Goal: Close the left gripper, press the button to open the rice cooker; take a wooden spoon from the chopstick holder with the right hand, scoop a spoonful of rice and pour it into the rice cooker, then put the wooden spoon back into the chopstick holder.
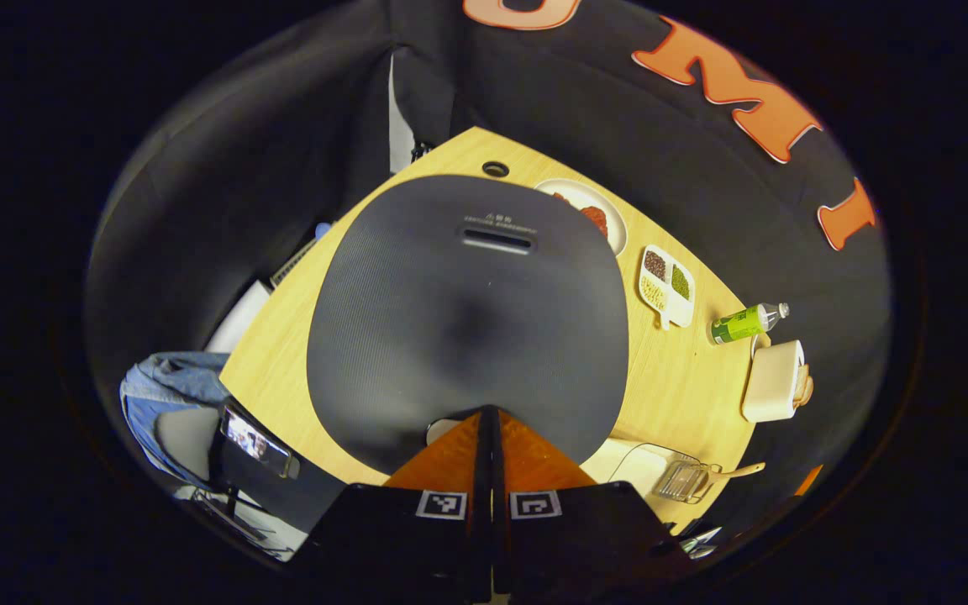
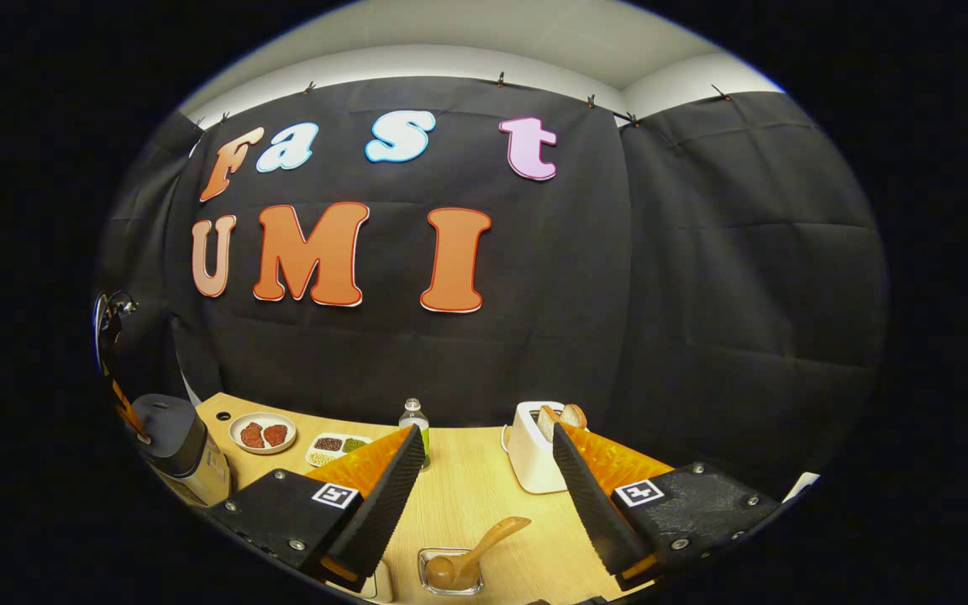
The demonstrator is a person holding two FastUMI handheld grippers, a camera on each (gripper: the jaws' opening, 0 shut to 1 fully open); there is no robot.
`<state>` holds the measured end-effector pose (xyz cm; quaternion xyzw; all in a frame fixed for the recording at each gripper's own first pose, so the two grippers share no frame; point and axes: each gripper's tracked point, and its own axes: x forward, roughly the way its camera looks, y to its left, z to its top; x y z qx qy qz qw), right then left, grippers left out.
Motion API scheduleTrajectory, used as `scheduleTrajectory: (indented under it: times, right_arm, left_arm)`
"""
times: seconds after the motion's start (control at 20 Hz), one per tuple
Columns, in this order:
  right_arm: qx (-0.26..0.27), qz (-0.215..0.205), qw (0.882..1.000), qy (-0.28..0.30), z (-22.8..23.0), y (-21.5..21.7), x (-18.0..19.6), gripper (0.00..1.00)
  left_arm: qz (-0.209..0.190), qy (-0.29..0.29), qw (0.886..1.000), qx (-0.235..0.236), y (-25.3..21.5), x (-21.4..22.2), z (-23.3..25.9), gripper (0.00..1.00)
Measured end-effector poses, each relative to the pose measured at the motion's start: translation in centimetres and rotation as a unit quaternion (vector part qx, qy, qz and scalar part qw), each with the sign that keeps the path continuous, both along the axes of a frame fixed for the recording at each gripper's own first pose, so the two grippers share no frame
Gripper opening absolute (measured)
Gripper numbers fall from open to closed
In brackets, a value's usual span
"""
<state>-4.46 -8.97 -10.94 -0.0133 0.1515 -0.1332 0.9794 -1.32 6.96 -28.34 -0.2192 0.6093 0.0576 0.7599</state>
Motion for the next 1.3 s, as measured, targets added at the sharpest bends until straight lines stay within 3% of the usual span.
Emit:
scheduleTrajectory:
  times: [0.15,0.2,0.4,0.6,0.7,0.75,0.8,0.9,1.05,1.2,1.3]
  right_arm:
    - [0.001,-0.009,1.000,0.012,-0.8,-0.4,-0.5,0.95]
    - [0.004,-0.010,1.000,0.015,-1.1,-0.4,-0.6,0.95]
    - [0.026,-0.016,0.998,0.047,-3.5,-1.1,-0.8,0.95]
    - [0.041,-0.027,0.995,0.083,-6.7,-2.3,-0.8,0.95]
    - [0.045,-0.026,0.993,0.105,-8.4,-2.4,-0.9,0.95]
    - [0.046,-0.022,0.992,0.115,-9.2,-2.3,-0.8,0.95]
    - [0.047,-0.019,0.990,0.129,-10.2,-2.2,-0.8,0.95]
    - [0.043,-0.010,0.987,0.156,-12.3,-2.0,-0.9,0.95]
    - [0.065,-0.003,0.979,0.191,-14.9,-1.5,-0.9,0.94]
    - [0.076,-0.012,0.972,0.221,-17.2,-1.7,-1.2,0.93]
    - [0.092,-0.013,0.968,0.233,-18.3,-1.6,-1.3,0.92]
  left_arm:
    - [-0.011,0.001,1.000,0.000,0.2,-0.6,0.0,0.09]
    - [-0.019,0.007,1.000,0.003,0.1,-0.8,-0.7,0.06]
    - [-0.049,-0.038,0.998,0.033,0.0,-0.5,0.1,0.06]
    - [-0.014,-0.106,0.993,0.053,0.2,0.1,1.8,0.02]
    - [-0.006,-0.158,0.986,0.060,0.6,0.7,4.1,0.06]
    - [-0.007,-0.190,0.979,0.069,0.9,1.4,5.3,0.02]
    - [-0.007,-0.231,0.969,0.083,1.3,2.4,6.8,0.05]
    - [0.007,-0.304,0.945,0.116,2.2,4.1,9.8,0.05]
    - [0.028,-0.358,0.916,0.182,3.3,3.8,13.2,0.05]
    - [0.031,-0.416,0.873,0.252,4.2,3.9,17.1,0.06]
    - [0.026,-0.432,0.863,0.261,3.2,2.9,18.6,0.05]
